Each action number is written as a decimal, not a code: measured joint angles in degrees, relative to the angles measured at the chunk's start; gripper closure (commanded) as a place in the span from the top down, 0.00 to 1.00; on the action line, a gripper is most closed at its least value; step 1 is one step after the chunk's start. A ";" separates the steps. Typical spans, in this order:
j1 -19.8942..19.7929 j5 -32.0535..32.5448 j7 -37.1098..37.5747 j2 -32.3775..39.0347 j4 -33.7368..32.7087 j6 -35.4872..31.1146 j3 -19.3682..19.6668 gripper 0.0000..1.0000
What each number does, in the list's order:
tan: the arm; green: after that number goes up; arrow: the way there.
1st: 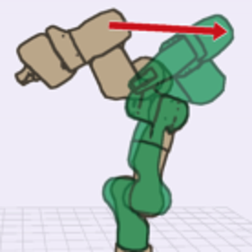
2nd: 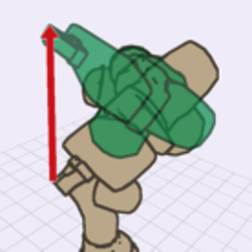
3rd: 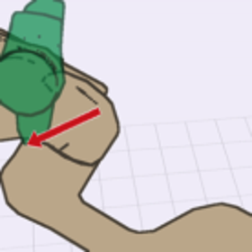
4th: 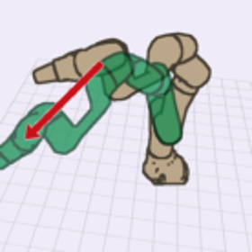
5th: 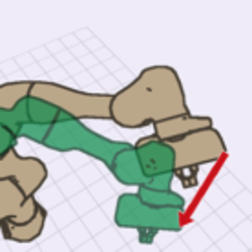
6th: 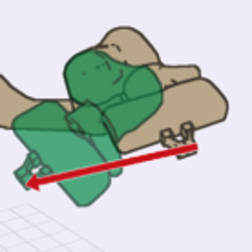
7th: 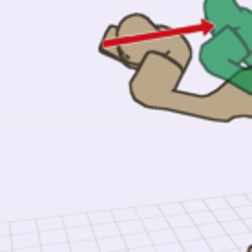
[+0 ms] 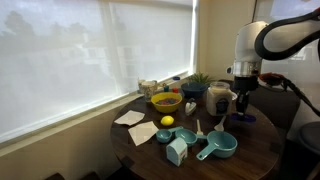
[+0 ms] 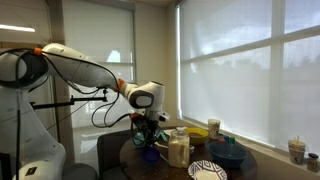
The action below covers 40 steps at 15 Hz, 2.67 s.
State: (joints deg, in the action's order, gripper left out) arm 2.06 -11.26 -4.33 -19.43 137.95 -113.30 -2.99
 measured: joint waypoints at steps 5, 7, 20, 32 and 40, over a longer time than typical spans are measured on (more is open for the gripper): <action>0.91 -0.03 0.03 1.09 -0.04 -0.71 -0.10 0.01; 1.46 -0.04 0.07 1.19 -0.04 -0.71 -0.11 0.04; 1.68 -3.45 0.08 2.90 -1.03 -0.93 0.41 0.84; 1.51 9.77 0.07 -3.98 -21.19 17.46 0.33 1.00; -0.96 21.46 10.44 -5.80 -31.52 25.42 -1.33 1.00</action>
State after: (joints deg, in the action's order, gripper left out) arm 1.10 10.20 6.11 -25.23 106.43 -87.88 -4.32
